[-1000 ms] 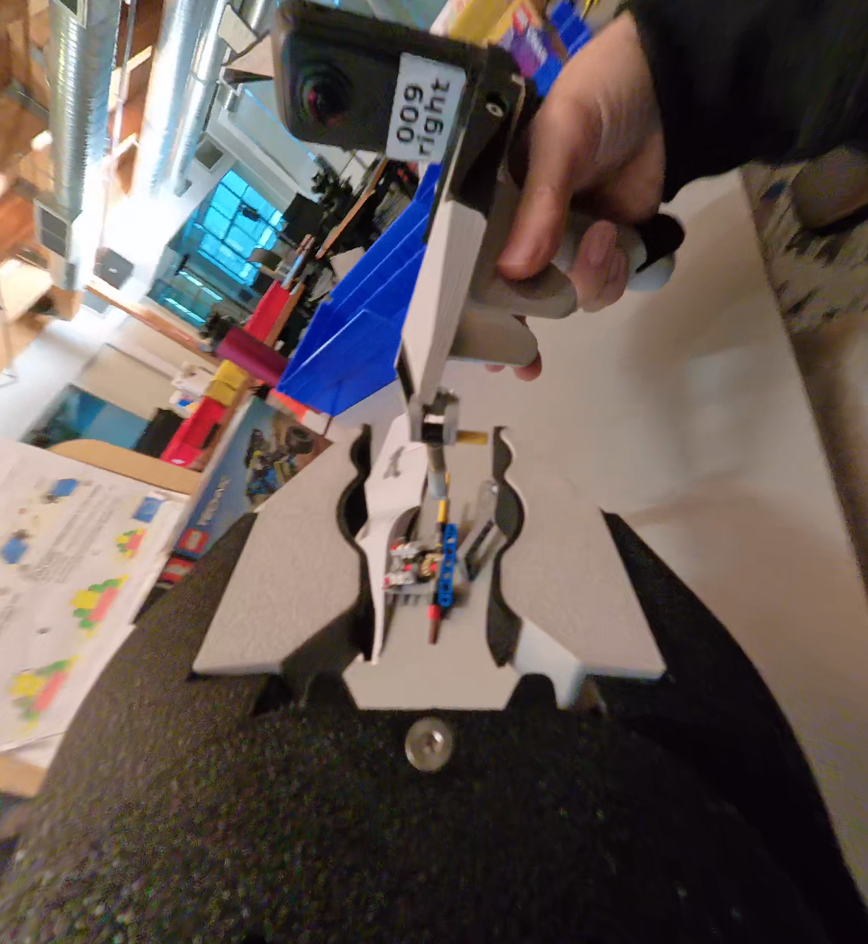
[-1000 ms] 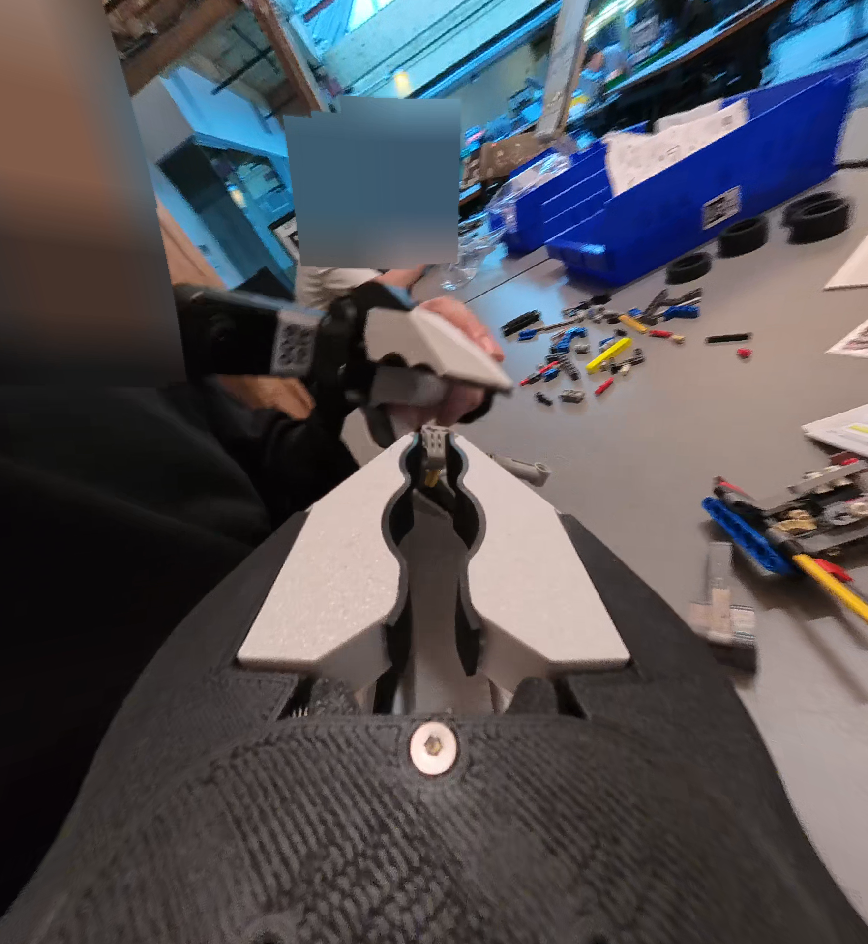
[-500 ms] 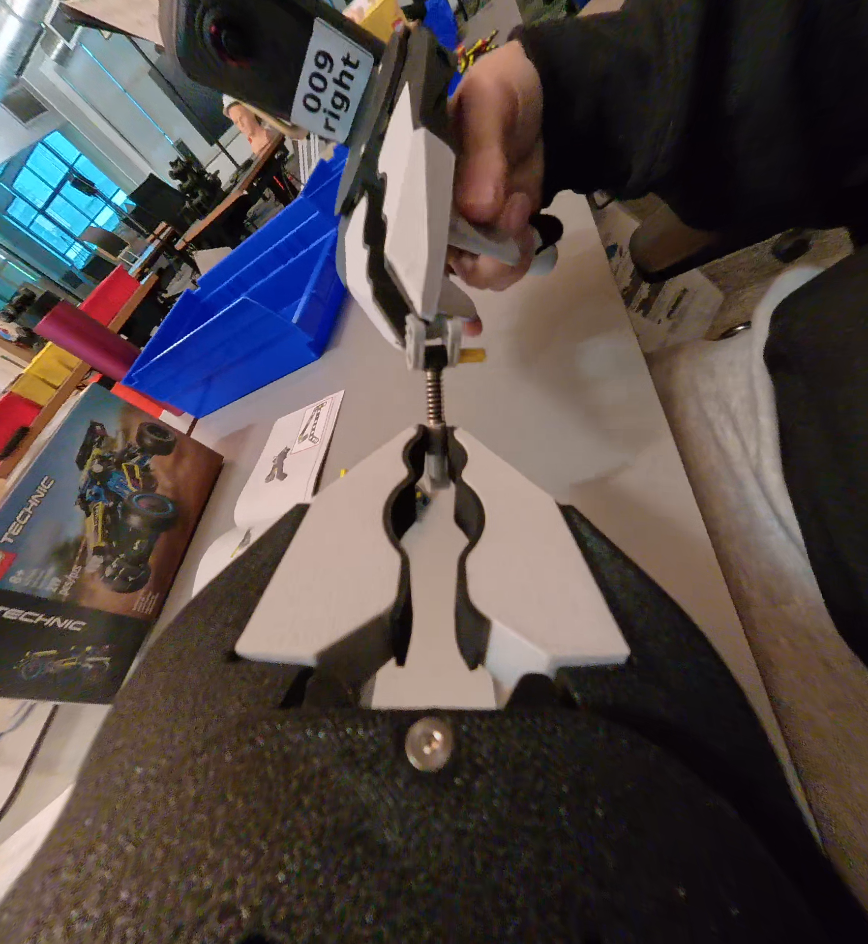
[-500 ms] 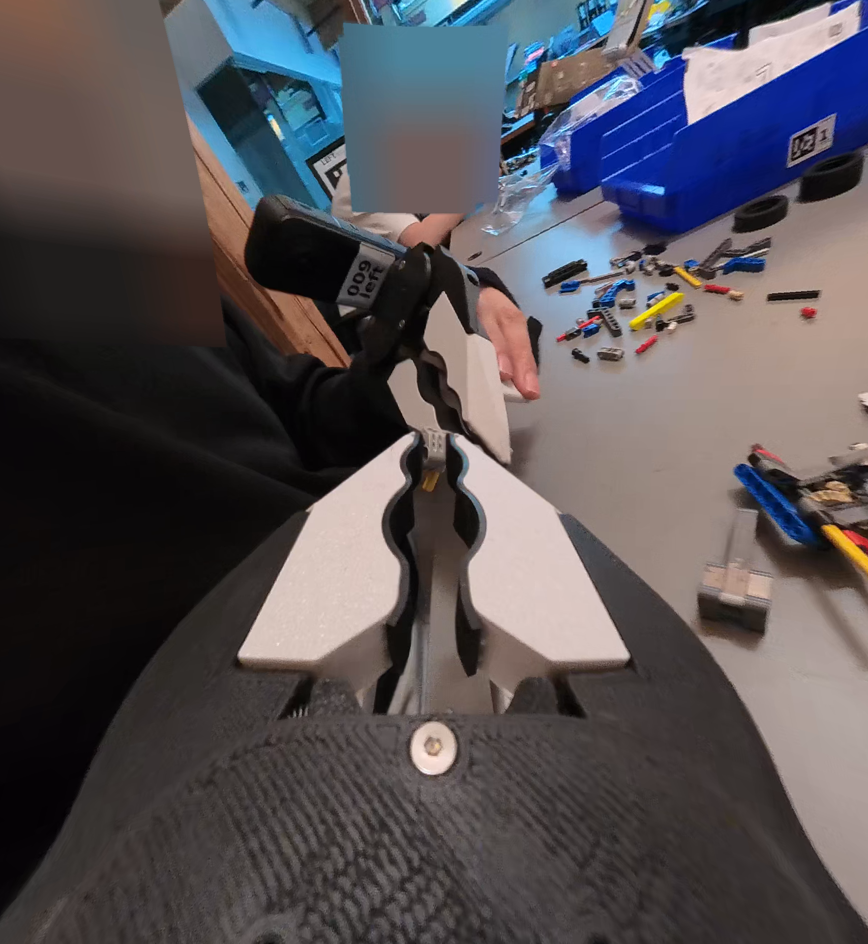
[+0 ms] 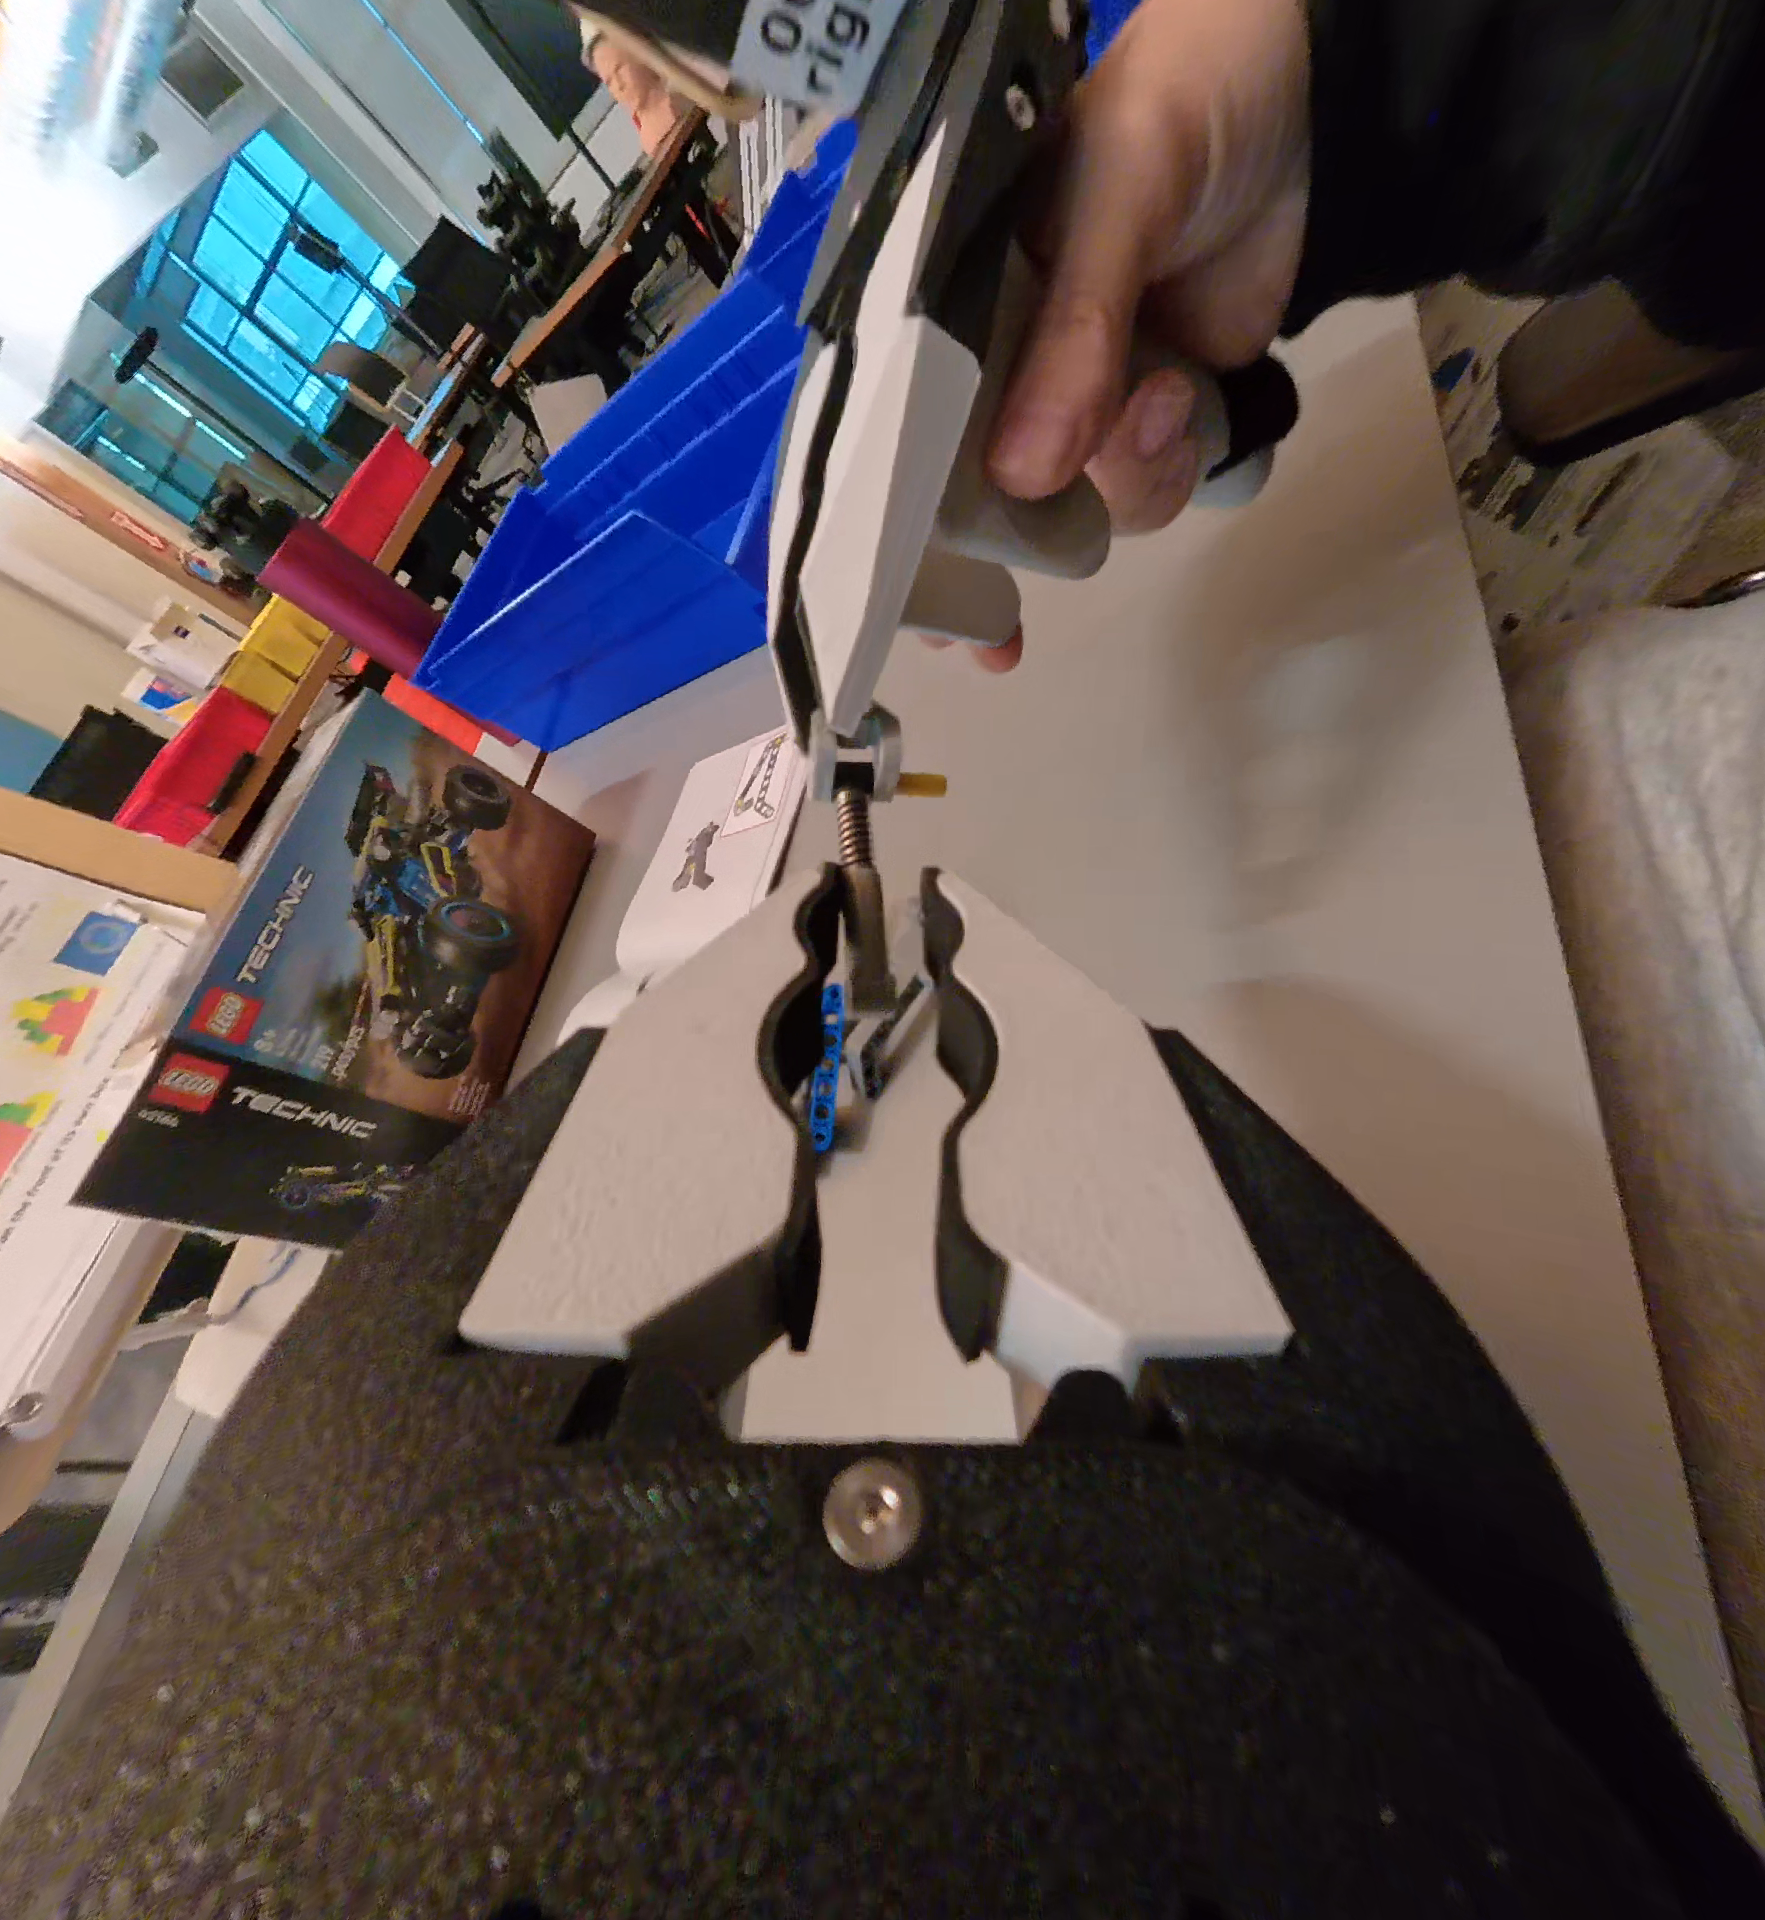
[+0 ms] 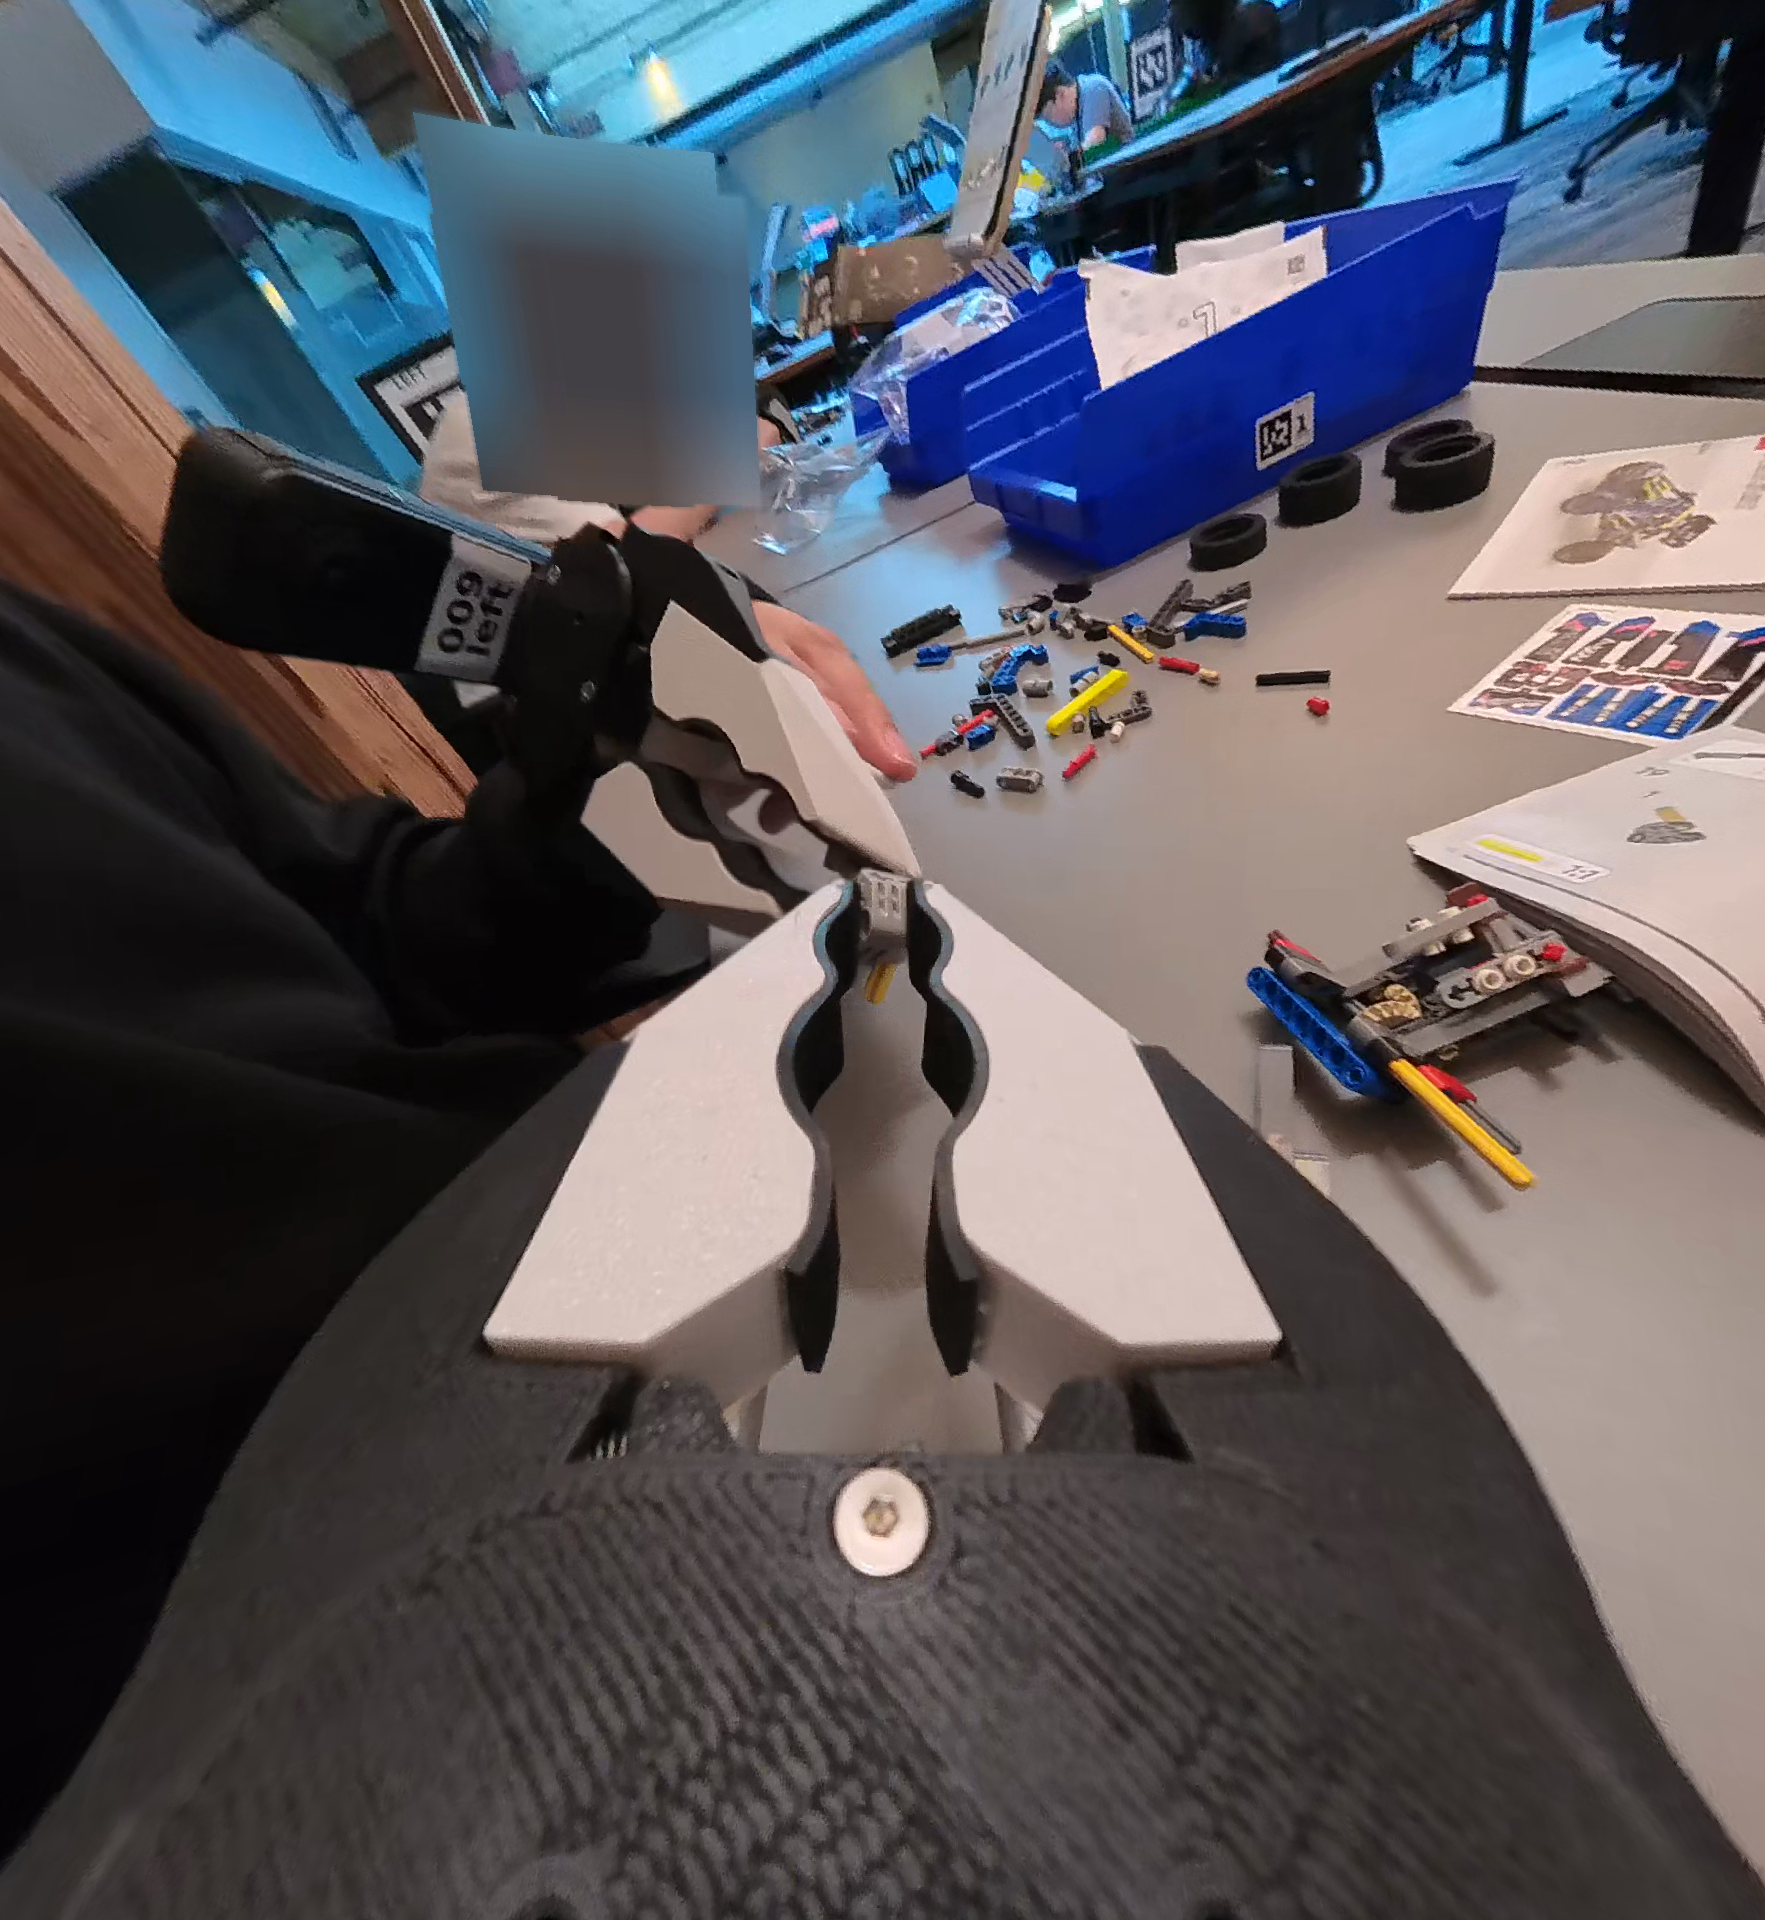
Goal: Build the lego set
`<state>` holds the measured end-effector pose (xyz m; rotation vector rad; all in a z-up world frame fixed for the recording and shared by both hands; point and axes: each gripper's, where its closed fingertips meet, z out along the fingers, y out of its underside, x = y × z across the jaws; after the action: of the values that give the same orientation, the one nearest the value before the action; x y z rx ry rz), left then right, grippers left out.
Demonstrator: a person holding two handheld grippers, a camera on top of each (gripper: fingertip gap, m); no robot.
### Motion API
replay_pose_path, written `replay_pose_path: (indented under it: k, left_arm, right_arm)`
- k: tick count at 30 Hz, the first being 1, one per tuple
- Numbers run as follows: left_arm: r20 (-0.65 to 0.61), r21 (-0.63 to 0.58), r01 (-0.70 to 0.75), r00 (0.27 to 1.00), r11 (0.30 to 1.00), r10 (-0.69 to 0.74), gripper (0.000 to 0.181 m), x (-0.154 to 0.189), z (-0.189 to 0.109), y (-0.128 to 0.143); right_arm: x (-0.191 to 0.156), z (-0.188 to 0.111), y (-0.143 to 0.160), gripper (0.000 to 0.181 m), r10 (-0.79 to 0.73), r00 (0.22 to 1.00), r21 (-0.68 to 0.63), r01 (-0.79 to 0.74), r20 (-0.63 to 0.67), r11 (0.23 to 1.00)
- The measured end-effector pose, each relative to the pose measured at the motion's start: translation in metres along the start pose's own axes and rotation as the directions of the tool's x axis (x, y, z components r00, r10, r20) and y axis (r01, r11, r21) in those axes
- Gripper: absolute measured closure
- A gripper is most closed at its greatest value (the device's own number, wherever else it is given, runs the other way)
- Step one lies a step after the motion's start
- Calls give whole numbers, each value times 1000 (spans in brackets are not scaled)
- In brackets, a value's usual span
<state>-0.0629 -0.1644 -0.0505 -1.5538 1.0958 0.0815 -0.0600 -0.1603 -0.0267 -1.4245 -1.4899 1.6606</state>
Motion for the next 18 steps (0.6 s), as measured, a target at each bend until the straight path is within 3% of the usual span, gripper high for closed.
replay_pose_path:
  k: [6, 13, 18]
  left_arm:
    - [32, 22, -8, 999, 1000, 7, 164, -3, 2, -5]
    - [58, 67, 40, 997, 997, -43, 138, -5, 2, -14]
    - [70, 50, 30, 997, 998, -34, 146, -5, 4, -16]
  right_arm:
    - [-9, 5, -2, 175, -39, 999, -10, 40, 14, 999]
    - [-12, 7, -3, 175, -44, 999, -18, 45, 5, 999]
    - [-14, 7, -7, 175, 13, 999, 22, -14, 40, 1000]
